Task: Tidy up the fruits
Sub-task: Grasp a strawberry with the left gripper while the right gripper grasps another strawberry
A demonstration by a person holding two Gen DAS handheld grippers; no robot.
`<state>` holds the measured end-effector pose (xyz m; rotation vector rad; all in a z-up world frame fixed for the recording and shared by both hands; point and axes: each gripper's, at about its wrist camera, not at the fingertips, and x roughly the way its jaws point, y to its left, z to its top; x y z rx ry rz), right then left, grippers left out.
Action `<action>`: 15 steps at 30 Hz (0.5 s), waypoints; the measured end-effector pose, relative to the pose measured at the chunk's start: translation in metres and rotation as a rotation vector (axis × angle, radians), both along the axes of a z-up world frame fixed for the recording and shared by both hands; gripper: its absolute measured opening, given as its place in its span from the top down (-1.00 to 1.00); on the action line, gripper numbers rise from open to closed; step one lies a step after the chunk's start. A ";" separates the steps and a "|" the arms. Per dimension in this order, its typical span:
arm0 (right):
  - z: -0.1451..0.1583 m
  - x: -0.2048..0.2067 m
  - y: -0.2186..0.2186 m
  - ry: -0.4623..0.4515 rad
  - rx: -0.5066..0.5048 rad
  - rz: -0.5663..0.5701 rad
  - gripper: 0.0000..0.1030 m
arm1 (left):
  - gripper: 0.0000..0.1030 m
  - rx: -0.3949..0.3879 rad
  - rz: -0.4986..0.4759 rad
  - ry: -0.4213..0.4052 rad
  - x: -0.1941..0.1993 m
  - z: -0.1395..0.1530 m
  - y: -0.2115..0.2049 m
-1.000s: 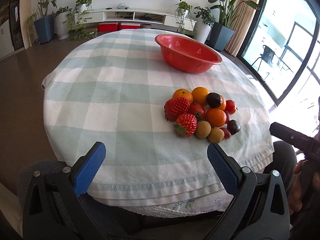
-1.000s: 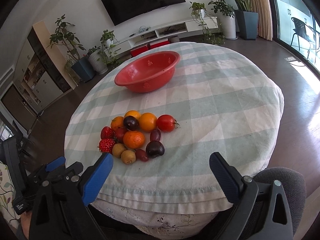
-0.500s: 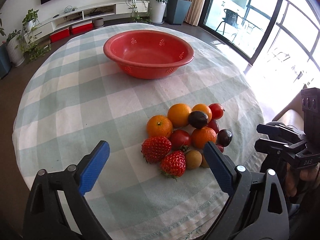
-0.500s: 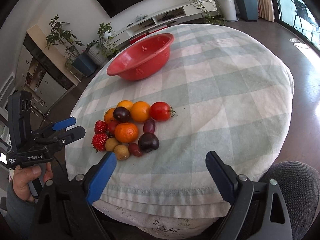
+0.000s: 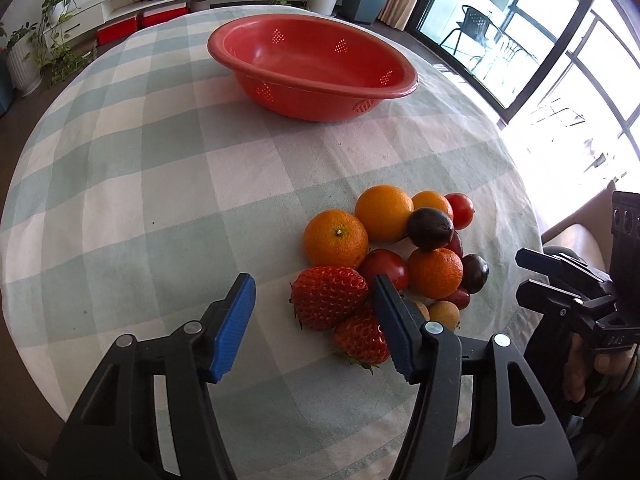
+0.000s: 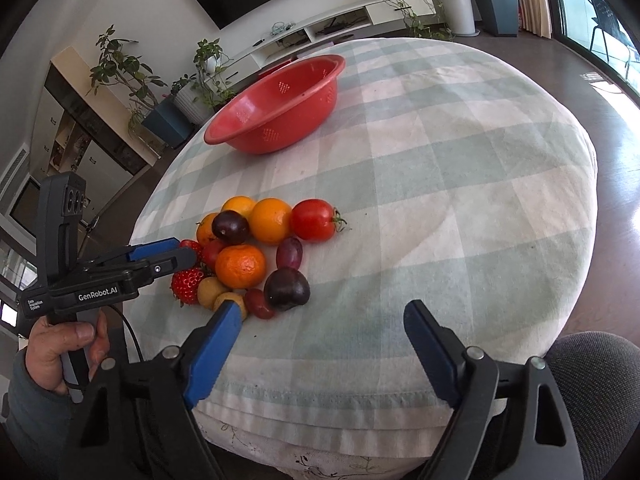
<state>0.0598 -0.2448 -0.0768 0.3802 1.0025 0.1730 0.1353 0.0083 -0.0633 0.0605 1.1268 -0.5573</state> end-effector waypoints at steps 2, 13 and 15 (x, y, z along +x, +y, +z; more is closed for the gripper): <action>0.001 0.001 0.000 -0.004 -0.002 -0.002 -0.65 | 0.01 -0.013 -0.008 0.011 0.001 -0.001 0.000; 0.002 0.005 0.001 -0.006 -0.007 0.006 -0.64 | 0.24 -0.040 -0.032 0.049 0.001 0.001 -0.001; 0.003 0.006 0.001 -0.004 -0.007 0.007 -0.64 | 0.27 -0.040 -0.037 0.051 0.001 0.002 -0.001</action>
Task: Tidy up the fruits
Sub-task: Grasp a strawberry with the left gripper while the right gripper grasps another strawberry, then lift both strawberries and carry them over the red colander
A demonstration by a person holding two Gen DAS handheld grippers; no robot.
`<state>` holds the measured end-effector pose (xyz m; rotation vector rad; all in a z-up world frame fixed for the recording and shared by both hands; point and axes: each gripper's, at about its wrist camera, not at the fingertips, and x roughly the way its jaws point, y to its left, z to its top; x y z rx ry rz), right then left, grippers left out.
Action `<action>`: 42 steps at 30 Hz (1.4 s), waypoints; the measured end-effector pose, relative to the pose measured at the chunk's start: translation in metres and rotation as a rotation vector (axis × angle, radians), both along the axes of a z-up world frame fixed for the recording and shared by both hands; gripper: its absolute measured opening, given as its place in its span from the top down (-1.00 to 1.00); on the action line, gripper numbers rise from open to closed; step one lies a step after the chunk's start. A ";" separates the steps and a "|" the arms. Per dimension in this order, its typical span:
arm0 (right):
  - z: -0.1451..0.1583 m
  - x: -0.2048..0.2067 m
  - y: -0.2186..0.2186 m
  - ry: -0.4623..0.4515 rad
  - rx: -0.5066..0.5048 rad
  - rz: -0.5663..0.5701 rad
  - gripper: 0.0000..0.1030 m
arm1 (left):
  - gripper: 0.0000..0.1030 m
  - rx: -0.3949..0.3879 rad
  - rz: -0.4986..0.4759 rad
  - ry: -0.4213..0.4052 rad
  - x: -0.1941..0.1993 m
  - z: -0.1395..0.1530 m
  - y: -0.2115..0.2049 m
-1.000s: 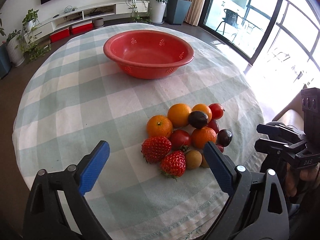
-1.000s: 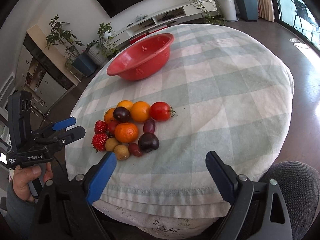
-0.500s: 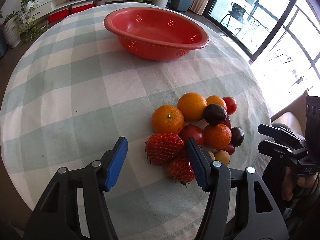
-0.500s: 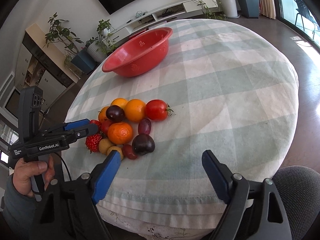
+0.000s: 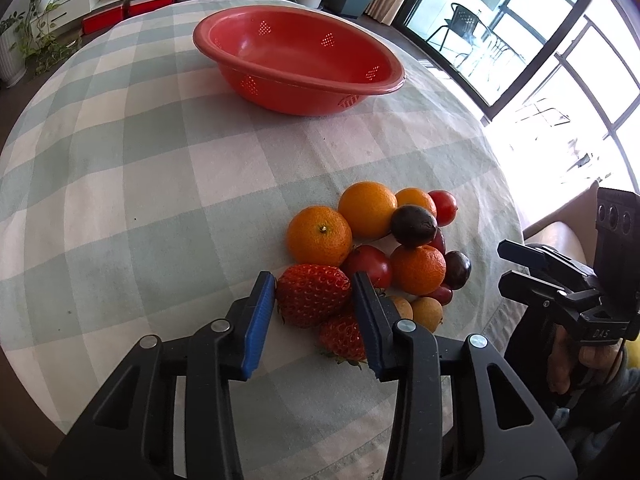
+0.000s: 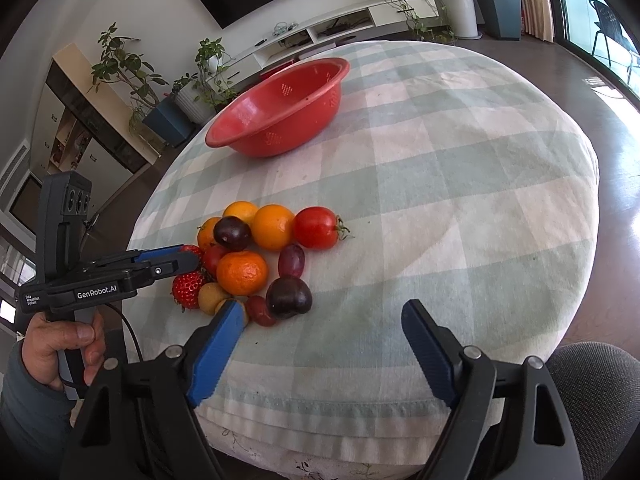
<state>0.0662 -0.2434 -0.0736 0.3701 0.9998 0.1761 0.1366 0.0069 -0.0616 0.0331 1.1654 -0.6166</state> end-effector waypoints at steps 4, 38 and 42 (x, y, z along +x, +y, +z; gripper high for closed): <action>0.000 0.000 0.000 -0.001 -0.001 -0.001 -0.64 | 0.28 -0.016 -0.001 0.006 0.000 0.000 0.004; 0.017 0.036 0.120 -0.086 -0.050 0.375 -0.36 | 0.31 -0.057 0.142 -0.127 -0.032 0.038 0.084; 0.004 0.049 0.135 -0.041 -0.106 0.388 -0.24 | 0.31 -0.069 0.157 -0.142 -0.040 0.040 0.095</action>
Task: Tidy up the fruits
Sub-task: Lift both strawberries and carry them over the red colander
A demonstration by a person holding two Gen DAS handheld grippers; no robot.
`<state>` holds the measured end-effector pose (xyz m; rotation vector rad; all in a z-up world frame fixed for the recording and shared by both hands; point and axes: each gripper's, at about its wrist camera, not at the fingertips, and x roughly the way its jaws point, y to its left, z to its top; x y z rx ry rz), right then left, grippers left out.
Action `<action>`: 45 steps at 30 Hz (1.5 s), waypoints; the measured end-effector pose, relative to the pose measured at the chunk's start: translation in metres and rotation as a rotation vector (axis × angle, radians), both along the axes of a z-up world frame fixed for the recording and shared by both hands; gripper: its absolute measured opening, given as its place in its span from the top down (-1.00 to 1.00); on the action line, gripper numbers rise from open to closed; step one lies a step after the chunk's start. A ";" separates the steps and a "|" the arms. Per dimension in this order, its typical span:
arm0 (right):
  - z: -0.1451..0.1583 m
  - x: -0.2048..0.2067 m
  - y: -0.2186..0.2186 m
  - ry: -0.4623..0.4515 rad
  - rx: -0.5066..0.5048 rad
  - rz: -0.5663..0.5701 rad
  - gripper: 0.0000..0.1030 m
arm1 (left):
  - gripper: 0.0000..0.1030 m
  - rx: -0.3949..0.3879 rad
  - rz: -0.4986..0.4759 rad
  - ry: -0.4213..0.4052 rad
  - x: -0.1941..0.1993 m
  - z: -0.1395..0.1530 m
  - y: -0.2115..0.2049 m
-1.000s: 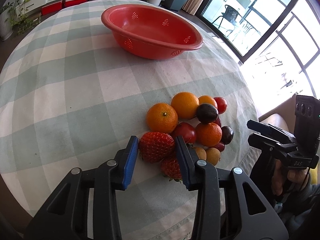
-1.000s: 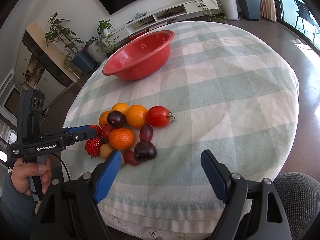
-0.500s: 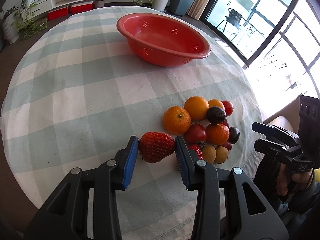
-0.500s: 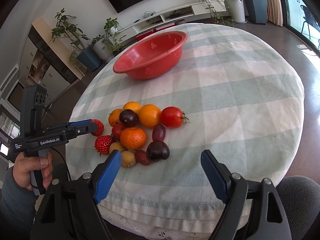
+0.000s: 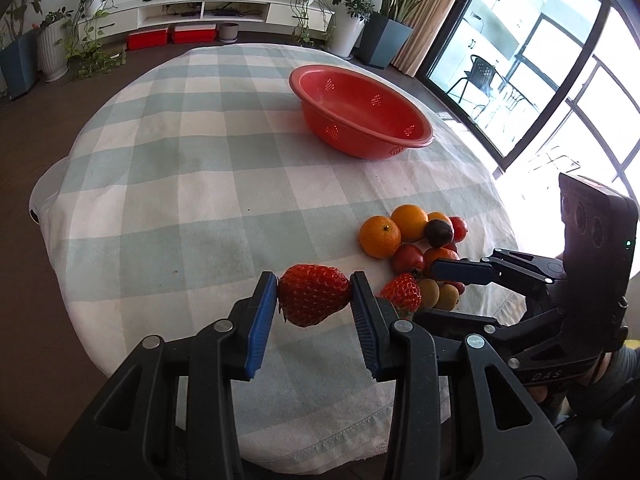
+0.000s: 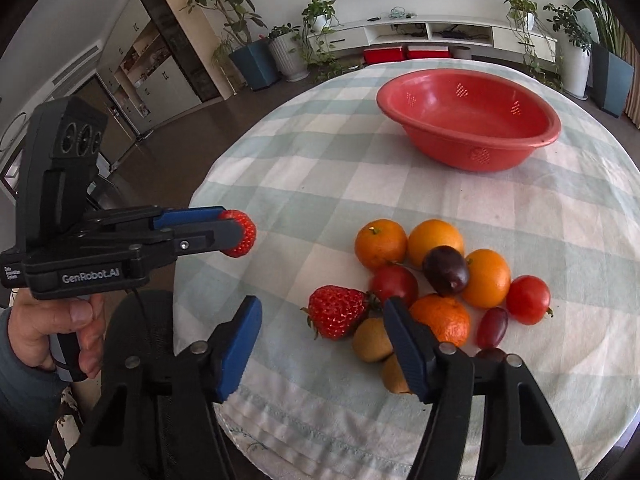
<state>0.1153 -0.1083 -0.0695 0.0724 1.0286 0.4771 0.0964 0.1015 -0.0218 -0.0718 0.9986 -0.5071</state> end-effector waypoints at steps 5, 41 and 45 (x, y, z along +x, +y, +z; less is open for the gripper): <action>-0.005 0.002 0.016 -0.016 -0.086 0.037 -0.12 | 0.31 -0.021 0.005 -0.009 -0.002 -0.001 0.007; -0.003 0.009 0.031 -0.087 -0.231 0.075 0.32 | 0.31 -0.061 0.008 -0.036 -0.008 0.005 0.014; 0.014 0.006 0.026 -0.100 -0.167 0.073 0.32 | 0.31 -0.069 0.007 -0.046 -0.006 0.010 0.012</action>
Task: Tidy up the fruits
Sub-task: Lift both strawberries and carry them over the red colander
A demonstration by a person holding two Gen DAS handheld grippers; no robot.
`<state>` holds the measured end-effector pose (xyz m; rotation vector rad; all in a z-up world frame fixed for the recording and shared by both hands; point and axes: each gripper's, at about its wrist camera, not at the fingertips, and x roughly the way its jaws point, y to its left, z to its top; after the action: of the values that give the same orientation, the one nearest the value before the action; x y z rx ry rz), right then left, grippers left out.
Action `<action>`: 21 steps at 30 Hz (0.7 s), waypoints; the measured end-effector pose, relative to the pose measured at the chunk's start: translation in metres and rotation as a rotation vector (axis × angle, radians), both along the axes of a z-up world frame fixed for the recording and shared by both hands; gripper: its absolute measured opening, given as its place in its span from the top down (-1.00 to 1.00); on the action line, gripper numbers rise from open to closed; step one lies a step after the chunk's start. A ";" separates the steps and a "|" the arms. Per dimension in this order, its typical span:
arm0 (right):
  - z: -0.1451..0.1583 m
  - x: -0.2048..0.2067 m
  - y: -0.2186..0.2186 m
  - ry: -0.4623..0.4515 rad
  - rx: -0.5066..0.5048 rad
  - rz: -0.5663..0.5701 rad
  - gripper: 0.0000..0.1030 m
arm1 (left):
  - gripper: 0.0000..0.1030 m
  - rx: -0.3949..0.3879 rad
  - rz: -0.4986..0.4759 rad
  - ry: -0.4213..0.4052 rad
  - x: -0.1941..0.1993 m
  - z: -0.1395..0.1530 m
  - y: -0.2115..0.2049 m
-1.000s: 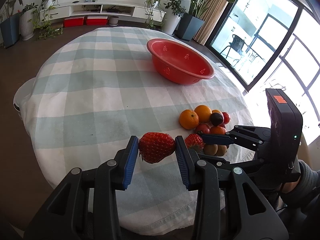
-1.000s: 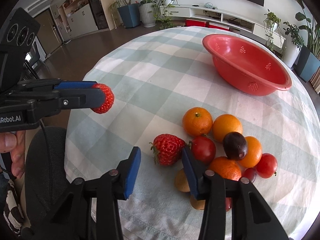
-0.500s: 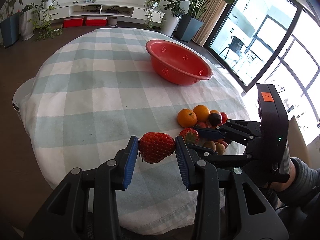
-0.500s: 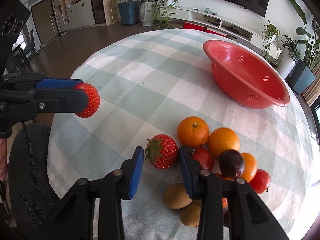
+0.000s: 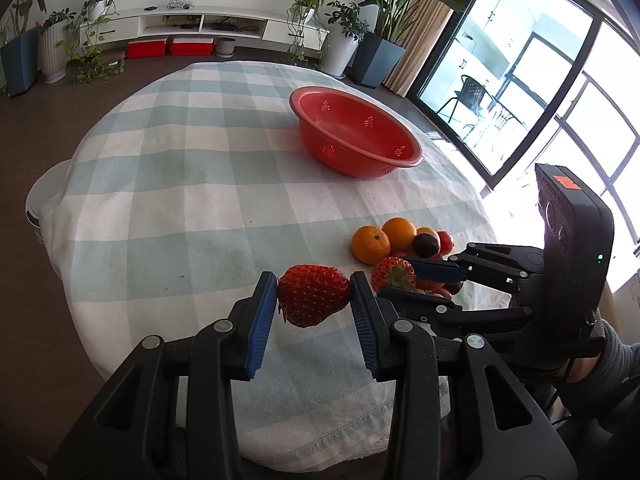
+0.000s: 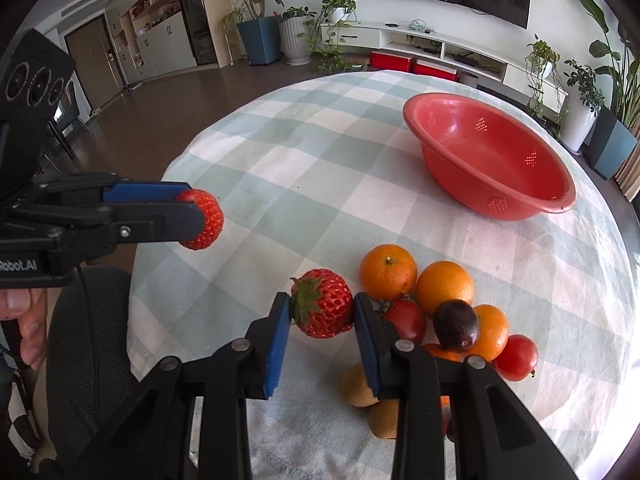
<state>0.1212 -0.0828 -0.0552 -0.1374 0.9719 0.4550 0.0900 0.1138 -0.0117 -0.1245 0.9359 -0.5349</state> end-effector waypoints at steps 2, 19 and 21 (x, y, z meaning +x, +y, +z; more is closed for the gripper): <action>0.012 -0.002 -0.006 -0.014 0.034 -0.004 0.32 | 0.31 -0.004 -0.005 -0.008 0.002 0.005 -0.002; 0.080 0.101 -0.143 -0.073 0.170 -0.208 0.32 | 0.31 -0.008 -0.088 -0.126 0.125 0.071 -0.092; 0.073 0.120 -0.150 -0.037 0.183 -0.221 0.32 | 0.31 0.015 -0.088 -0.120 0.148 0.067 -0.107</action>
<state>0.2415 -0.2324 0.0180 0.1258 0.8926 0.3349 0.2376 0.0067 0.0550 -0.0374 0.8313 -0.6100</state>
